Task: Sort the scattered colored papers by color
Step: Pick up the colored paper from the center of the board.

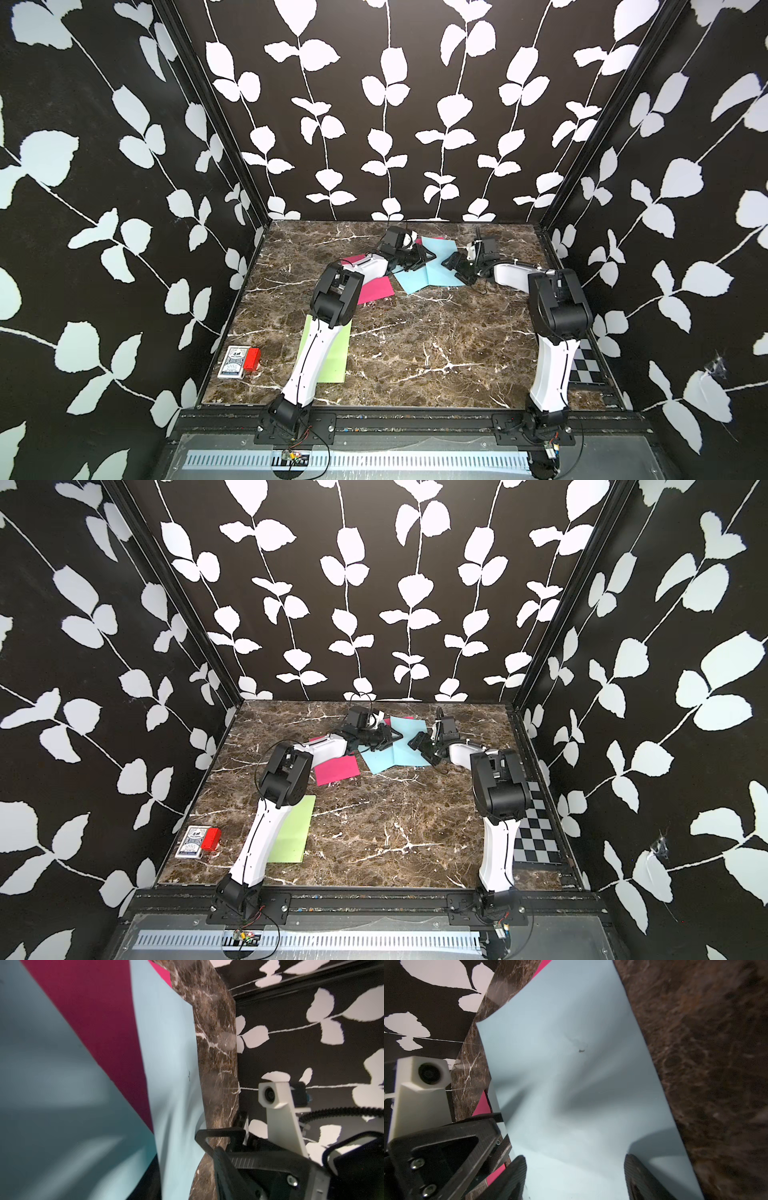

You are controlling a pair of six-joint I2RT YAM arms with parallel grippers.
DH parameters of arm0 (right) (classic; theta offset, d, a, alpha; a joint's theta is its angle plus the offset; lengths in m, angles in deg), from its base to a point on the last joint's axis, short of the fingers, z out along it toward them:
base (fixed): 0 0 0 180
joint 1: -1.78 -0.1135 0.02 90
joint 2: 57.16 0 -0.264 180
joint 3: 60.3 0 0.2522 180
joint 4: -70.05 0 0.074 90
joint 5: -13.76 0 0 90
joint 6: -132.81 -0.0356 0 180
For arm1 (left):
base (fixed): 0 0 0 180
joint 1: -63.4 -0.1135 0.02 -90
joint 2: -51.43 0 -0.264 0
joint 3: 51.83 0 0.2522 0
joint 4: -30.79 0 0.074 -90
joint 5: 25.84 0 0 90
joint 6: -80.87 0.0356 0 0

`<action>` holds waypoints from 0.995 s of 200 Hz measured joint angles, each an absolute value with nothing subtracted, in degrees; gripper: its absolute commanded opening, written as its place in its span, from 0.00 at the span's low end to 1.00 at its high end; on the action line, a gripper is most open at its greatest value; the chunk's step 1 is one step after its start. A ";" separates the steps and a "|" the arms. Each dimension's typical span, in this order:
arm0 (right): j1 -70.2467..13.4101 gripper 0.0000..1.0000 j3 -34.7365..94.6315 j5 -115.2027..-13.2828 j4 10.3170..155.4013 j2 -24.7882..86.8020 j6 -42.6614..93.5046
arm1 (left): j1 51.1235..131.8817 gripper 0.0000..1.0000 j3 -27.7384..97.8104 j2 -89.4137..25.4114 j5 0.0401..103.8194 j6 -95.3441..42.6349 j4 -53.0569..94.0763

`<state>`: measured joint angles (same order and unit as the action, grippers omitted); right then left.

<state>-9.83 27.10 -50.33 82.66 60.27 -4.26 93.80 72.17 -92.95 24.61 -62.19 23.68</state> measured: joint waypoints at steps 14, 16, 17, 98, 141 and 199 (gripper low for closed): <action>-9.83 0.74 27.10 -50.20 82.42 60.33 -4.26 | 93.80 0.25 72.63 -93.06 24.37 -62.00 23.57; -9.83 0.74 27.10 -50.20 82.40 60.36 -4.26 | 93.80 0.25 72.67 -93.08 24.32 -61.82 23.57; -9.83 0.74 27.10 -50.18 82.38 60.36 -4.26 | 93.80 0.24 72.69 -93.08 24.30 -61.82 23.55; -9.83 0.79 25.16 -48.80 78.75 59.94 -3.34 | 93.80 0.00 73.57 -94.28 23.32 -60.25 22.70; -9.83 0.81 19.89 -48.60 78.55 54.50 -3.15 | 93.82 0.00 73.57 -94.19 22.51 -55.92 20.75; -9.83 0.84 17.31 -48.56 79.36 35.79 -1.71 | 93.80 0.00 73.54 -88.64 17.64 -45.19 13.50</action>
